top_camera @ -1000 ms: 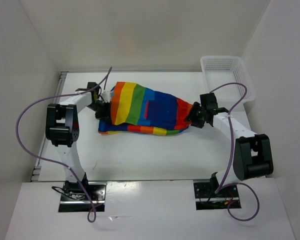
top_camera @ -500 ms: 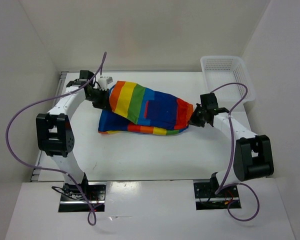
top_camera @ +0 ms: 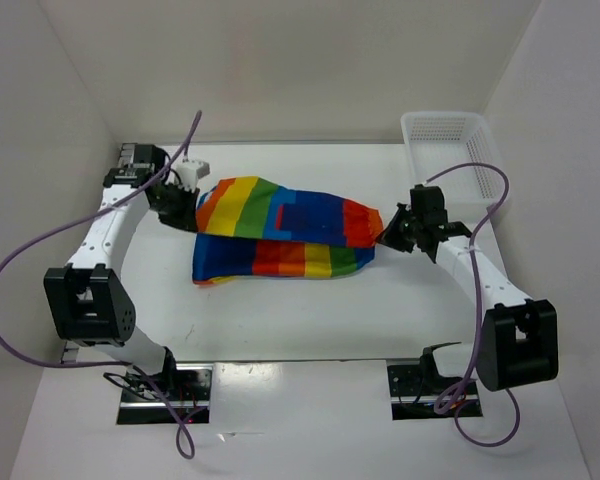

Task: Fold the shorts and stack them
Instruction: Fold the shorts

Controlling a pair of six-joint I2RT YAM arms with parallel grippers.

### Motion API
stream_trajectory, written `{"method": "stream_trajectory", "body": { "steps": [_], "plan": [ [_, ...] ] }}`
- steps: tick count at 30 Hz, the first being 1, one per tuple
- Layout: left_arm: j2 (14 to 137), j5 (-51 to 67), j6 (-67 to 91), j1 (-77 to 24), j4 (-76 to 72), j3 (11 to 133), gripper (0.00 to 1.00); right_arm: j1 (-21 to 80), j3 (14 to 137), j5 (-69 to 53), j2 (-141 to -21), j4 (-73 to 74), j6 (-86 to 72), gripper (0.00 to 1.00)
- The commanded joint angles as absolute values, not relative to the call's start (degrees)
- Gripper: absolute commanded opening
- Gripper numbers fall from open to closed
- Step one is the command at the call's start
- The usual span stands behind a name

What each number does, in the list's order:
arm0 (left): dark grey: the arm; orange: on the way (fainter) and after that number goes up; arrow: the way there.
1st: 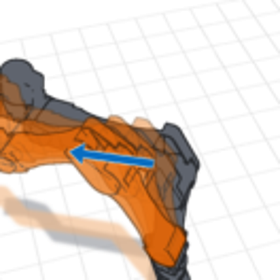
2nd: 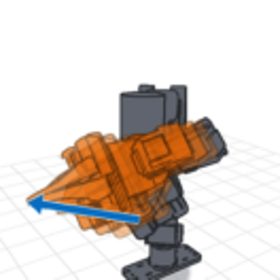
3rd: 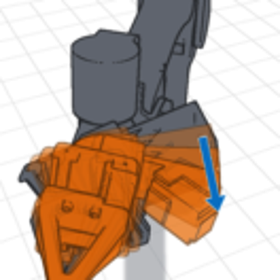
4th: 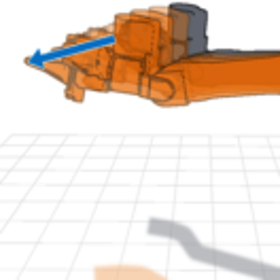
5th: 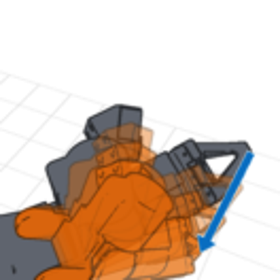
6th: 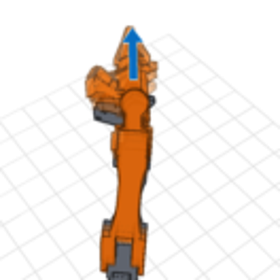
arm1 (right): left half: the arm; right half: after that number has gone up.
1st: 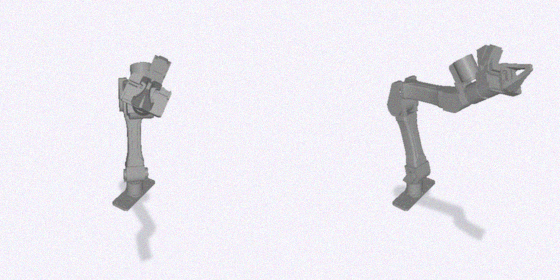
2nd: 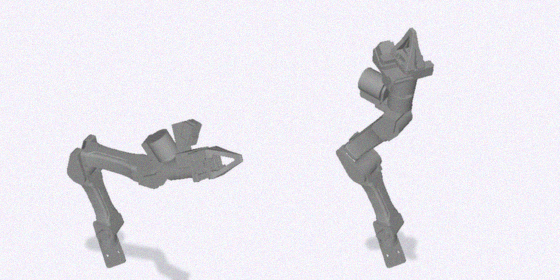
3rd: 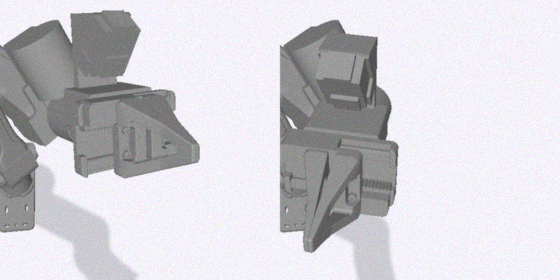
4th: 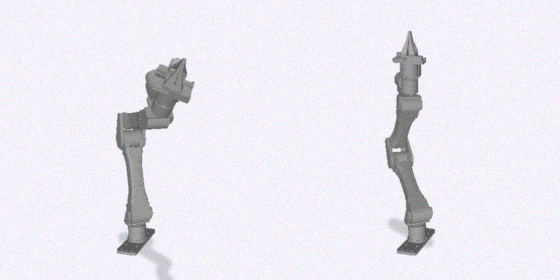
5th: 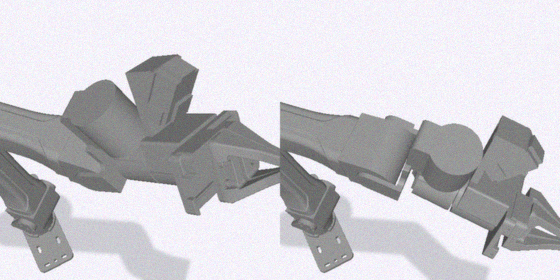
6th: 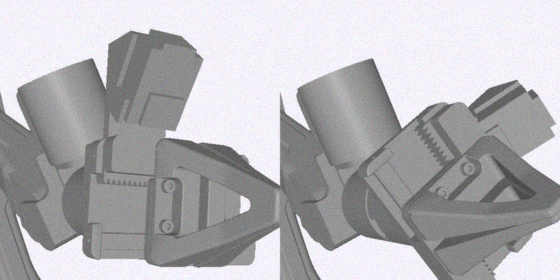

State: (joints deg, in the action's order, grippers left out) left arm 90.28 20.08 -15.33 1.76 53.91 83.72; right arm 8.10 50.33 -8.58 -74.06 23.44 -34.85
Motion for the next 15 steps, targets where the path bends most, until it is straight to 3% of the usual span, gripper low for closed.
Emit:
{"method": "stream_trajectory", "body": {
  "steps": [1, 10, 11, 12, 15],
  "plan": [
    [91.9, 15.3, -17.8, 2.6, 55.4, 74.4, 0.00, 7.4, 48.2, -9.1, -74.5, 22.9, -35.3, 0.00],
    [97.2, 10.1, -16.0, 2.6, 50.5, 65.8, 0.00, 9.5, 45.6, -9.6, -82.6, 20.7, -36.5, 0.01],
    [98.6, 9.2, -16.0, 1.9, 50.5, 65.8, 0.00, 9.5, 45.0, -9.6, -83.1, 20.7, -37.1, 0.06],
    [98.6, 8.2, -15.3, 1.4, 50.0, 65.8, 0.00, 9.5, 44.3, -9.6, -83.7, 20.0, -37.1, 0.27],
    [99.3, 6.5, -15.3, 0.5, 50.0, 65.8, 0.01, 9.5, 43.8, -10.1, -83.7, 18.3, -38.5, 0.64]
  ]
}}
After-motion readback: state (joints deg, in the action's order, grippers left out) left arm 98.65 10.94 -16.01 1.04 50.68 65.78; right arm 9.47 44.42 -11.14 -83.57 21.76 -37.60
